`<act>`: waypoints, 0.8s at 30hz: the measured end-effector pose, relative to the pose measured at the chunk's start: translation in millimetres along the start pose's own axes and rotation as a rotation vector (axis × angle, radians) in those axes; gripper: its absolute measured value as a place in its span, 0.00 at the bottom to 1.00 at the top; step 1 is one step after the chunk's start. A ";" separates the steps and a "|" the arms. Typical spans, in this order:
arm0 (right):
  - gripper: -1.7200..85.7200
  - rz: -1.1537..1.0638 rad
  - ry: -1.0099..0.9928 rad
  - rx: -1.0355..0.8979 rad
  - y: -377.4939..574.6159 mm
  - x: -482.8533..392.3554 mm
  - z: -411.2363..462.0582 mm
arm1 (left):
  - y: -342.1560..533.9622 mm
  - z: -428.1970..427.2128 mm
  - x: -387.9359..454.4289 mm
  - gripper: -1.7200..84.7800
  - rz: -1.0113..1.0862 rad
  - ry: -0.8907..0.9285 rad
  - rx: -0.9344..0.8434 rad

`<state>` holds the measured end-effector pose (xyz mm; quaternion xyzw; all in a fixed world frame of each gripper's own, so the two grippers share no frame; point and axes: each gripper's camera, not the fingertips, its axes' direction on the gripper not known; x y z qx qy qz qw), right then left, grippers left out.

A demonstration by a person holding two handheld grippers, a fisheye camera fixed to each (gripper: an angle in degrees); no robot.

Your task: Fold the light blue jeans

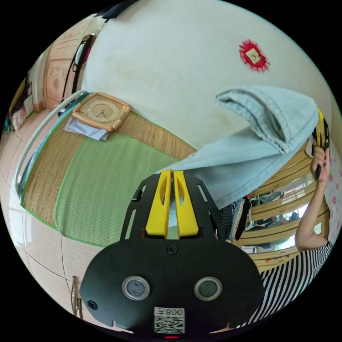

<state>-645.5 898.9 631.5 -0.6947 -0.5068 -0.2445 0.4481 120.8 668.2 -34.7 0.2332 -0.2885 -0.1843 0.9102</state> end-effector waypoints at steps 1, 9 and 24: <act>0.04 0.012 -0.005 0.021 -3.8 0.2 1.7 | -12.1 -12.3 -3.0 0.03 0.002 -0.019 0.025; 0.04 0.068 -0.013 0.139 33.1 -8.3 6.1 | -90.5 -109.2 16.5 0.03 0.200 -0.113 0.180; 0.03 0.822 0.142 -0.033 288.2 59.3 209.4 | -207.0 -32.9 34.2 0.03 0.476 -0.174 -0.333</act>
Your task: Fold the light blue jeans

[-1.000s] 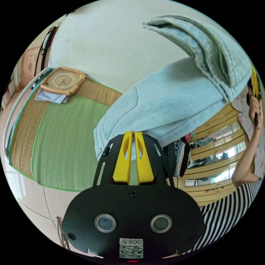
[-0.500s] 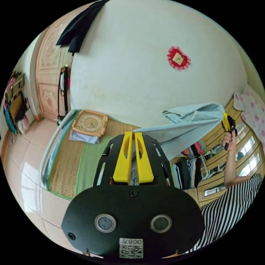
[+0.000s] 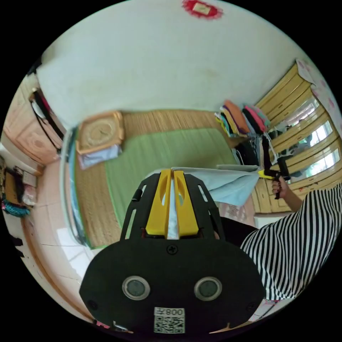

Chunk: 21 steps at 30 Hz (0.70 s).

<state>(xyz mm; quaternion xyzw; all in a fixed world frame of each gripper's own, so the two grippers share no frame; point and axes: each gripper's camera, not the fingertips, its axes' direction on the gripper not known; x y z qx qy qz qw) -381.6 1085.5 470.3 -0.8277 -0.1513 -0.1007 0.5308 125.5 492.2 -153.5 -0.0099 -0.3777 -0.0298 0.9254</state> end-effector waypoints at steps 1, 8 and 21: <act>0.03 0.114 0.058 -0.050 13.8 28.8 26.7 | -13.3 33.6 -8.0 0.03 -0.016 0.062 -0.098; 0.03 0.340 0.209 0.014 65.2 68.3 108.4 | -49.8 151.2 -12.9 0.03 -0.002 0.113 -0.454; 0.11 -0.120 0.678 -0.213 -90.8 -20.5 323.3 | -144.8 116.6 -24.1 0.03 0.029 0.073 -0.516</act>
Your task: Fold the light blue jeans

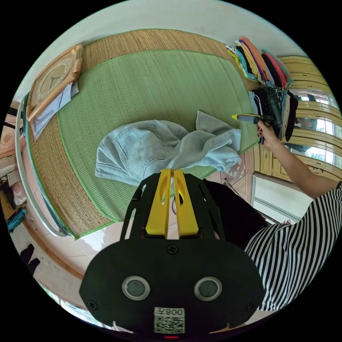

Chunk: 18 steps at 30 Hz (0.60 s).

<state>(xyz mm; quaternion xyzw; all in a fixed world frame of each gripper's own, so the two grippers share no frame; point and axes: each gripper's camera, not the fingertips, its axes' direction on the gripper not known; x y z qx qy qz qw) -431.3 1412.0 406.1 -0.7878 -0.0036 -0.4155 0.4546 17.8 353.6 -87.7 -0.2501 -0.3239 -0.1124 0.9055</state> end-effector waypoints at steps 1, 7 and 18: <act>0.11 -0.032 0.010 -0.047 -9.3 -14.9 19.2 | -5.6 -4.9 -0.6 0.03 -0.005 0.003 -0.003; 0.08 -0.126 0.125 -0.112 -6.9 -81.4 68.9 | -31.9 -32.5 -10.0 0.03 -0.059 0.035 0.012; 0.02 0.094 -0.180 0.048 59.0 -81.4 3.7 | -64.7 -108.8 -19.9 0.03 -0.086 0.065 0.111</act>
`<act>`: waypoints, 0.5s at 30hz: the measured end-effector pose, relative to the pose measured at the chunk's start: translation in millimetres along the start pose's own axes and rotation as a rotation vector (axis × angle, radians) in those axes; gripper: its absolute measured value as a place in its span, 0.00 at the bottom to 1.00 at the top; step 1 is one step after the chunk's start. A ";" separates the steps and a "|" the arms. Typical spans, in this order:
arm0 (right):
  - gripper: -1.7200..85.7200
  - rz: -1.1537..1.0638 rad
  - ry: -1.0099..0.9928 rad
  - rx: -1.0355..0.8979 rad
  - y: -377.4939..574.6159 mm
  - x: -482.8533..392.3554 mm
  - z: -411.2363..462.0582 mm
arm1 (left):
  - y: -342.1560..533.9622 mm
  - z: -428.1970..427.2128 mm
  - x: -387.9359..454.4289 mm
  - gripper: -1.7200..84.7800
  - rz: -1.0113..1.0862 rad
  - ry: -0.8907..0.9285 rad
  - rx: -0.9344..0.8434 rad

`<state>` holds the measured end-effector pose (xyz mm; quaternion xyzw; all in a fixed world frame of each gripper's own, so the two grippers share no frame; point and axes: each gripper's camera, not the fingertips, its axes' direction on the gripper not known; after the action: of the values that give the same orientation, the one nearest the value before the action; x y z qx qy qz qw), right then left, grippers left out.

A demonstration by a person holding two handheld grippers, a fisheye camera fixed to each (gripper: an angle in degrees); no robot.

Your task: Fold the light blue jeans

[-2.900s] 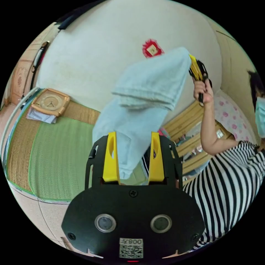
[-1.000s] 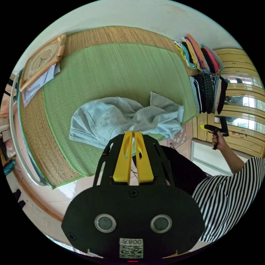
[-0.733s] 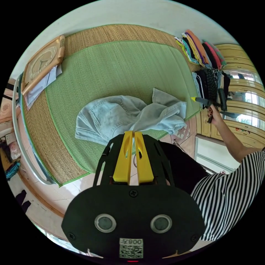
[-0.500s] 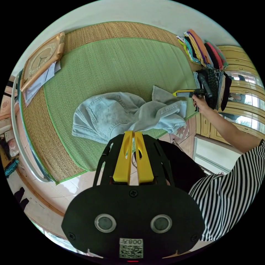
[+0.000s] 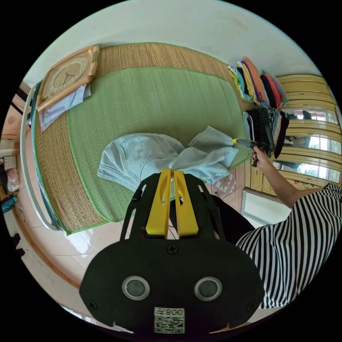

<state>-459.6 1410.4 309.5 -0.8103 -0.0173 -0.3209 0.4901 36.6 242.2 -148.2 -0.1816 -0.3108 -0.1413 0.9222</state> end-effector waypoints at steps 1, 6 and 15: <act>0.02 0.055 -0.039 0.053 15.2 4.3 -20.4 | -5.4 -14.6 -1.8 0.03 -0.008 0.005 0.028; 0.02 0.210 -0.157 0.348 59.9 11.1 -107.7 | -50.2 -73.7 -6.1 0.03 0.063 -0.037 0.150; 0.02 0.194 -0.006 0.556 -81.2 -0.6 -181.1 | -238.7 -101.1 -73.2 0.05 -0.106 -0.184 0.226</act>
<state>-579.0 1306.9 429.6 -0.6436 -0.0285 -0.2532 0.7217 -55.9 -3.2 -209.8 -0.0723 -0.4172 -0.1368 0.8955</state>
